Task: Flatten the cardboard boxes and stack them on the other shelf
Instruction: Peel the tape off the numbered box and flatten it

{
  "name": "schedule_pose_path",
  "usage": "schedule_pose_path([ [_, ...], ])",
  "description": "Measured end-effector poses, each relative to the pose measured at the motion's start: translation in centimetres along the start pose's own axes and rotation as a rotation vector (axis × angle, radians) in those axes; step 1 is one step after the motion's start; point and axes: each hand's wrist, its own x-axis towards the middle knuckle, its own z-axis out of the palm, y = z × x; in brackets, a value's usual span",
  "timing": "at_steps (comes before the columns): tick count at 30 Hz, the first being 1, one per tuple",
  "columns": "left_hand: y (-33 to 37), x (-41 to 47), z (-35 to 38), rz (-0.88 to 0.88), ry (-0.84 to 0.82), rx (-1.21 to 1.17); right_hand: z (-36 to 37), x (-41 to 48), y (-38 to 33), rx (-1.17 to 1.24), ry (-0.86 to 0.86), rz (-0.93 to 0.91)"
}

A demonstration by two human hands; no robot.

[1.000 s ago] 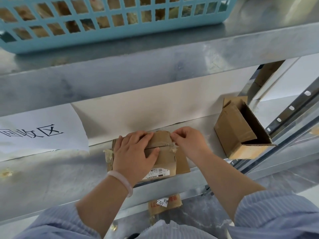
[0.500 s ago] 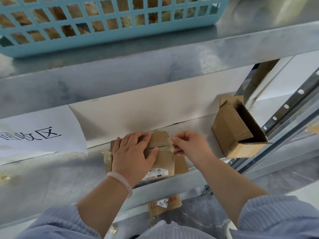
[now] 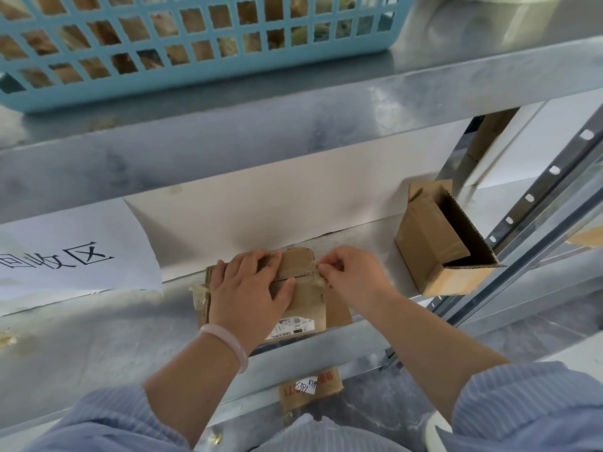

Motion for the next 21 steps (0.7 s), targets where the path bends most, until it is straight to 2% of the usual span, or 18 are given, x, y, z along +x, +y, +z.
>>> schedule_pose_path([
  [4,0.1,0.0,-0.1,-0.007,-0.001,-0.008,-0.8,0.0,-0.7,0.133,-0.091,0.051],
  [10,0.1,-0.1,-0.1,-0.007,0.01,-0.02,-1.5,-0.4,-1.1,0.622,-0.261,0.28],
  [14,0.0,0.0,0.0,0.001,0.002,-0.015,-1.1,-0.3,-0.4,0.425,-0.093,0.217],
  [18,0.0,0.0,0.0,0.007,0.008,-0.012,-1.1,-0.8,0.1,0.381,-0.117,0.171],
  [21,0.0,0.0,0.0,0.002,0.003,-0.011,-0.9,-1.0,-0.2,0.303,-0.073,0.14],
])
